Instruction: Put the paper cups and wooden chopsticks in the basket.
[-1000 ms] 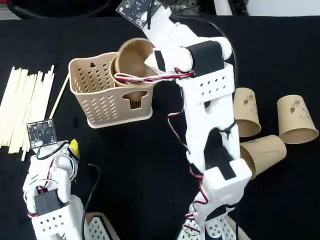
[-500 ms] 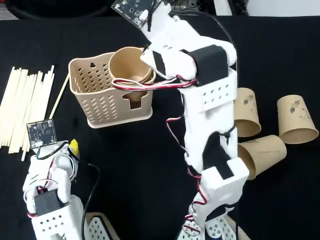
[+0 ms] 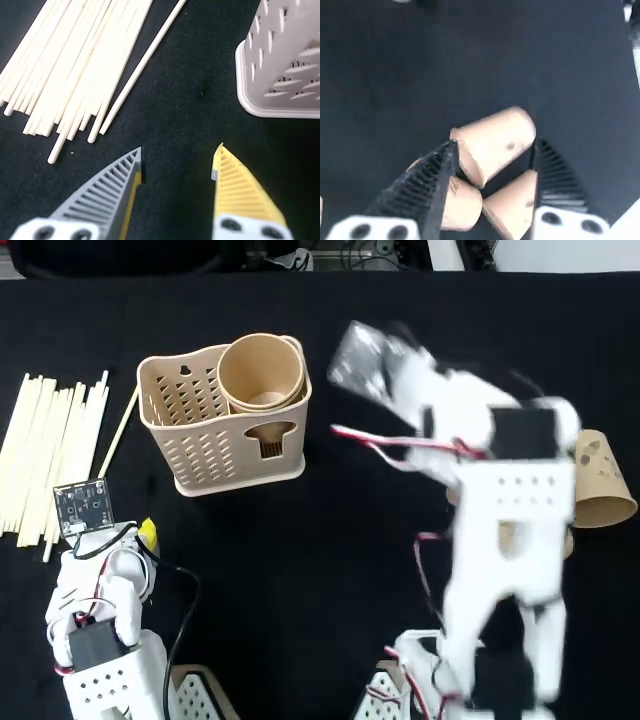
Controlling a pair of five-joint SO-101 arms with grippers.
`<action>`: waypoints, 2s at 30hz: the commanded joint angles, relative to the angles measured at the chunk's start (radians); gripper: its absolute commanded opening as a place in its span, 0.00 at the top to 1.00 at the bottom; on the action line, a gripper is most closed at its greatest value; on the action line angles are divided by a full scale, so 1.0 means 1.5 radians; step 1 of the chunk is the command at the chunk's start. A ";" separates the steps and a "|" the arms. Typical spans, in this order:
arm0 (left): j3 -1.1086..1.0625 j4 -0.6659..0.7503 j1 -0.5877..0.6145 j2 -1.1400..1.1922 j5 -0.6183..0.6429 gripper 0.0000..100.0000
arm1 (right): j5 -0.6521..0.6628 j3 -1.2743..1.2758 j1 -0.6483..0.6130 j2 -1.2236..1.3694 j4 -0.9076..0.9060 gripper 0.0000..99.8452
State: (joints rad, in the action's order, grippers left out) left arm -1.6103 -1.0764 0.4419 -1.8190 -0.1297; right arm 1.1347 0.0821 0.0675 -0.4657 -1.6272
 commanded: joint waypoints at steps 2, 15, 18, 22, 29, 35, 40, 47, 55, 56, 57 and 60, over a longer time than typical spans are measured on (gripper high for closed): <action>0.003 0.010 -0.006 -0.003 -0.001 0.77 | 0.125 0.257 0.121 -0.138 0.158 0.76; 0.003 0.011 -0.007 -0.003 -0.002 0.77 | 0.203 0.731 0.183 -0.213 0.691 0.76; 0.003 0.011 -0.007 -0.003 -0.003 0.77 | 0.226 0.776 0.184 -0.213 0.764 0.76; 0.003 0.011 -0.007 -0.003 -0.003 0.77 | 0.227 0.816 0.184 -0.214 0.849 0.77; 0.003 0.011 -0.007 -0.003 -0.003 0.77 | 0.224 0.857 0.184 -0.216 0.970 0.97; -0.003 0.019 -0.007 -0.003 -0.003 0.77 | 0.188 0.852 0.184 -0.218 0.981 0.99; -0.003 0.019 -0.007 -0.003 -0.003 0.77 | 0.111 0.812 0.183 -0.218 0.979 0.99; -0.003 0.019 -0.007 -0.003 -0.003 0.77 | -0.023 0.731 0.183 -0.218 0.978 0.99; -0.003 0.019 -0.007 -0.003 -0.003 0.77 | -0.130 0.590 0.178 -0.218 0.778 0.99; -0.003 0.019 -0.007 -0.003 -0.003 0.77 | -0.153 0.558 0.176 -0.218 0.742 0.99; -0.003 0.019 -0.007 -0.003 -0.003 0.77 | -0.177 0.524 0.168 -0.218 0.704 0.99; -0.003 0.019 -0.007 -0.003 -0.003 0.77 | -0.235 0.428 0.137 -0.218 0.593 0.99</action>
State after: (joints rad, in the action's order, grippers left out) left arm -1.6195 -1.0610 0.4419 -1.8190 -0.1297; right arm 0.8600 0.8968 0.3176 -0.7741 -0.5976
